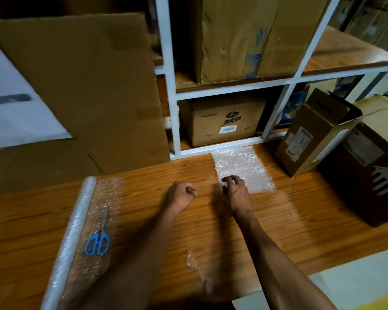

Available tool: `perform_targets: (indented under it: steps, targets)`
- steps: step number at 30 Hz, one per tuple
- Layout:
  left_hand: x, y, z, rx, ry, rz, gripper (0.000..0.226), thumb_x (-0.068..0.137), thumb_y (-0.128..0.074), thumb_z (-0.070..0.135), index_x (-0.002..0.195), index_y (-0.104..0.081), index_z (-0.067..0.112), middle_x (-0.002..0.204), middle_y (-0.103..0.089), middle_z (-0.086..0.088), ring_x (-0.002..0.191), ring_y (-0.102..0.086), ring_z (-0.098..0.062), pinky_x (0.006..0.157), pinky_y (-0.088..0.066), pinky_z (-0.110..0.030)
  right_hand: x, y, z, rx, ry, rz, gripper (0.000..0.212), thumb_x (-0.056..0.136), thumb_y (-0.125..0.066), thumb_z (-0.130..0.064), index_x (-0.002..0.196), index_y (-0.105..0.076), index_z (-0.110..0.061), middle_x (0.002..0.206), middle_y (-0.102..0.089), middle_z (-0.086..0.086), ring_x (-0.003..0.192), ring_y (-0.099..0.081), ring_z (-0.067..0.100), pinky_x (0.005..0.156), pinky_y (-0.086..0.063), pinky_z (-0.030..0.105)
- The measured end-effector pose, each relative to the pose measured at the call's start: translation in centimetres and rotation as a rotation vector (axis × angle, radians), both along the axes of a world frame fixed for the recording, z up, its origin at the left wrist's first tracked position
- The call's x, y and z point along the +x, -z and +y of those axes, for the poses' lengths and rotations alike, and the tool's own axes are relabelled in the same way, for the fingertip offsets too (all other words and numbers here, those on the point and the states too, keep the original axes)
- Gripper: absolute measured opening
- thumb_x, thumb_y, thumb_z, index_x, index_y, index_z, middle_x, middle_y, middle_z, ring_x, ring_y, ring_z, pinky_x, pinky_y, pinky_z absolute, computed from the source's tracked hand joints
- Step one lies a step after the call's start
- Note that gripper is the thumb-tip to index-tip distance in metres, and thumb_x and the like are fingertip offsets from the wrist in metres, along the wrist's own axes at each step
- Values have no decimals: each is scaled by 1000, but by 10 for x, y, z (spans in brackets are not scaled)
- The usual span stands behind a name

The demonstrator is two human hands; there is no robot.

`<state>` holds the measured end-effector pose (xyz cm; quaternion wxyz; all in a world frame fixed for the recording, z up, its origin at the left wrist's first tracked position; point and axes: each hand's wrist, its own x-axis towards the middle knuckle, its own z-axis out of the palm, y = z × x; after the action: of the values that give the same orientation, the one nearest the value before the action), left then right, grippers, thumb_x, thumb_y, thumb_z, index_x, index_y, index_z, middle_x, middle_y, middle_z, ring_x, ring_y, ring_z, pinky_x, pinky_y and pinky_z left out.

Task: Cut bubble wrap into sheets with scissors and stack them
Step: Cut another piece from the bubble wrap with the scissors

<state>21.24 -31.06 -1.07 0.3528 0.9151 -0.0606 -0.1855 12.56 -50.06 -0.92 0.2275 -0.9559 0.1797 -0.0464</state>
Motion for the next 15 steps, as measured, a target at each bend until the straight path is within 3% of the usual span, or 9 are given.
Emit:
perform_targets:
  steps: [5,7,9,13,15]
  targets:
    - [-23,-6,84,29,-45,-68,8,89,-76,22,96,-79,26,106,-71,10,102,-64,-9,93,-47,-19,-16,0,99,106,-154,-7,30,93,-62,-20,122,-66,-15,122,-63,17,107,-63,40,87,-56,42]
    - [-31,-3,120,30,-83,-58,9,86,-77,22,91,-78,30,107,-73,8,101,-68,-12,90,-49,-19,-26,-3,137,149,-194,20,35,94,-54,-32,122,-67,-15,121,-64,14,106,-63,37,86,-53,37]
    - [-39,-1,153,28,-115,-59,9,86,-77,23,89,-78,31,105,-74,9,99,-69,-12,88,-51,-21,-33,2,171,175,-237,24,50,92,-43,-44,121,-68,-13,118,-65,16,104,-64,40,83,-53,39]
    - [-60,0,218,0,-143,-99,10,88,-75,17,95,-81,21,98,-78,7,92,-70,-11,78,-46,-17,-46,10,236,178,-320,96,42,94,-47,-40,121,-66,-15,112,-66,17,102,-63,42,81,-53,44]
    - [-69,4,246,3,-172,-97,10,87,-74,17,91,-80,25,98,-78,8,92,-72,-13,81,-51,-19,-53,11,262,207,-333,120,44,95,-44,-44,124,-64,-17,115,-67,16,104,-64,40,81,-53,41]
